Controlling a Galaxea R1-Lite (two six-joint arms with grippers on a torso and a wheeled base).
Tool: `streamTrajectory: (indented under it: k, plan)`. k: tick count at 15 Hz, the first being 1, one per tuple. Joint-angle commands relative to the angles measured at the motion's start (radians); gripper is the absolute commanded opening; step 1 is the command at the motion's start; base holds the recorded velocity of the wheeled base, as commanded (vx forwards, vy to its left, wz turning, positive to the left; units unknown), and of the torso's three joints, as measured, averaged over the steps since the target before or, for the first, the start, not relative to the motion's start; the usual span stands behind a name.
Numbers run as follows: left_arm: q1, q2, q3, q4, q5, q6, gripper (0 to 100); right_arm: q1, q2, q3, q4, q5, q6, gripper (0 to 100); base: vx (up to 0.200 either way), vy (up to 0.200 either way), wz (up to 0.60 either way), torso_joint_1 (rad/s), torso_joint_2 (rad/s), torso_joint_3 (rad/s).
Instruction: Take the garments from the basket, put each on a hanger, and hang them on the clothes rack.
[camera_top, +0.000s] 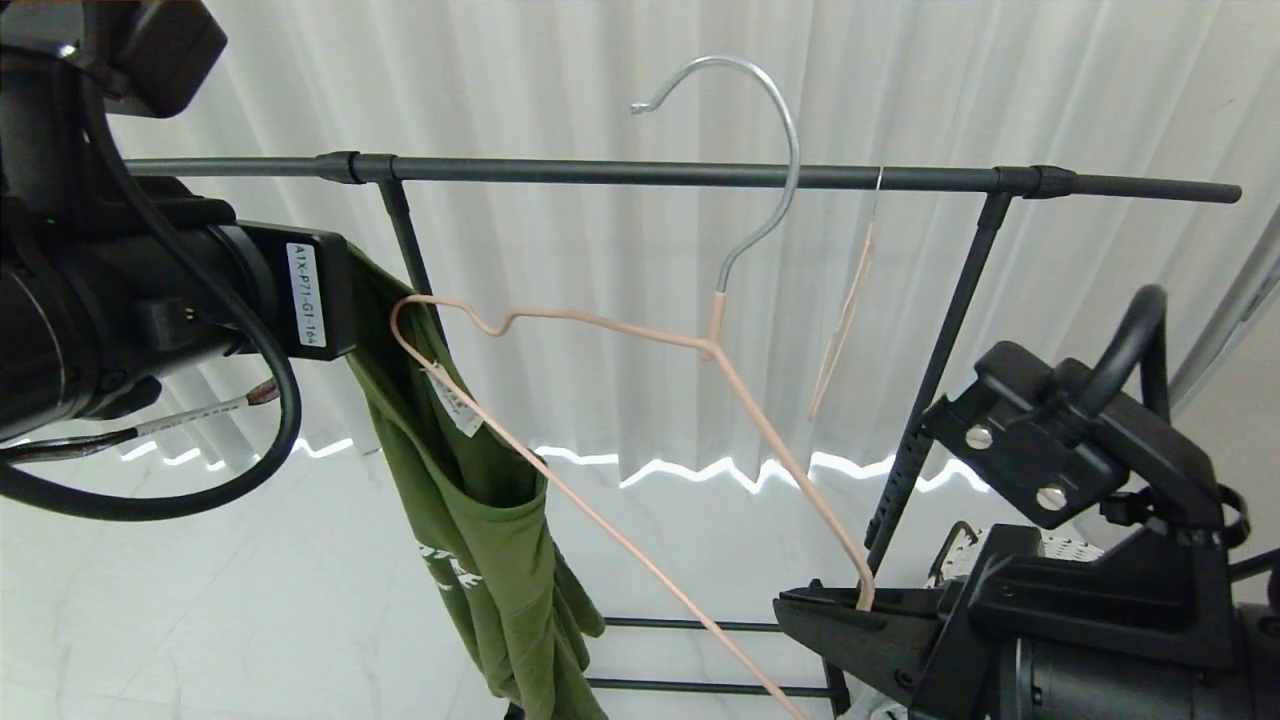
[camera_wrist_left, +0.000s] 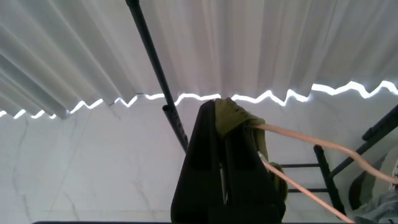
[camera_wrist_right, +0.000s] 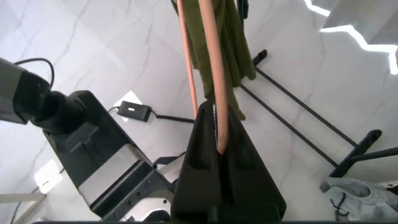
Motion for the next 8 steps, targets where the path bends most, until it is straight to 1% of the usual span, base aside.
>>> streamTrajectory:
  k: [1, 4, 8]
  plan:
    - [-0.002, -0.002, 0.000, -0.001, 0.000, -0.001, 0, -0.009, 0.035, -0.019, -0.017, -0.003, 0.031, 0, 0.000, 0.000, 0.00, 0.000, 0.00, 0.000]
    - [-0.035, -0.004, 0.000, 0.001, 0.000, -0.027, 0, -0.011, 0.105, -0.086, -0.036, -0.040, 0.094, 0, 0.000, 0.000, 0.00, 0.000, 0.00, 0.000]
    - [-0.103, -0.005, -0.003, 0.001, 0.002, -0.047, 0, -0.005, 0.159, -0.138, -0.036, -0.037, 0.100, 0, 0.000, 0.000, 0.00, 0.000, 0.00, 0.000]
